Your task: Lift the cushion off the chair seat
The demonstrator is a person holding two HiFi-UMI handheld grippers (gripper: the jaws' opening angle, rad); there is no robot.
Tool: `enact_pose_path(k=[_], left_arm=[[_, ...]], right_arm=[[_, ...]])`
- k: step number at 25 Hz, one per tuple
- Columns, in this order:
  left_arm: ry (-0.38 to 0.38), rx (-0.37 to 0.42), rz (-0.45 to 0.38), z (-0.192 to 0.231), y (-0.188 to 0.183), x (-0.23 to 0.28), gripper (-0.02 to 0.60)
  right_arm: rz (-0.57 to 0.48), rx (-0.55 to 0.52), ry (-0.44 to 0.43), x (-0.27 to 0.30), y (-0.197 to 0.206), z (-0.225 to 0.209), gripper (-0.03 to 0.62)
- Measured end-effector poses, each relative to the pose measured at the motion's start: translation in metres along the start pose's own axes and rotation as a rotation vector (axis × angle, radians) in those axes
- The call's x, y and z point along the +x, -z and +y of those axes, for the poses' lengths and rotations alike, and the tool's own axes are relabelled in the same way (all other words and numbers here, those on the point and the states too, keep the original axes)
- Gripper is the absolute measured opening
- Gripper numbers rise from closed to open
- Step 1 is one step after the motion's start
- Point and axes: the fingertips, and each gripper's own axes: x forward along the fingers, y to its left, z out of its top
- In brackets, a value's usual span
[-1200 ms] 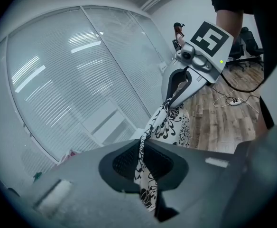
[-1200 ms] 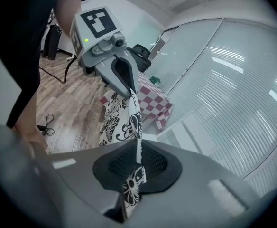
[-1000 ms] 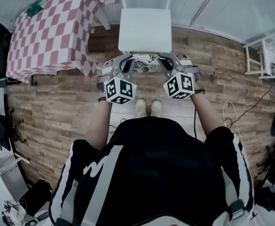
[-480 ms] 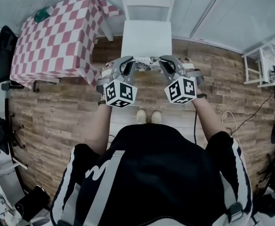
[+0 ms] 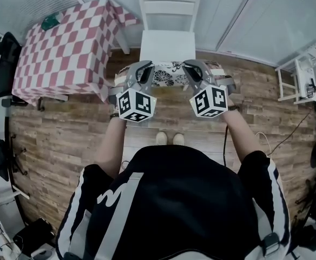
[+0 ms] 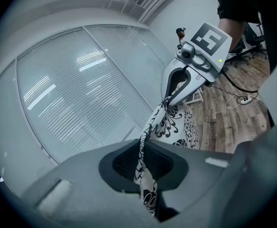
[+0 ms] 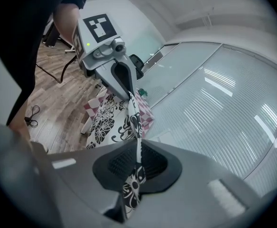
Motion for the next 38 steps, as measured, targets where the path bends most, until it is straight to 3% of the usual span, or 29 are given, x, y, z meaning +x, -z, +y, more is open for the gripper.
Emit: enact_pose_path(k=[38], left_arm=[[-0.056,0.382,0.006,0.057,-0.062,-0.004,0.021]], right_arm=[[-0.008,-0.179,0.109,-0.020,-0.024,-0.072,0.009]])
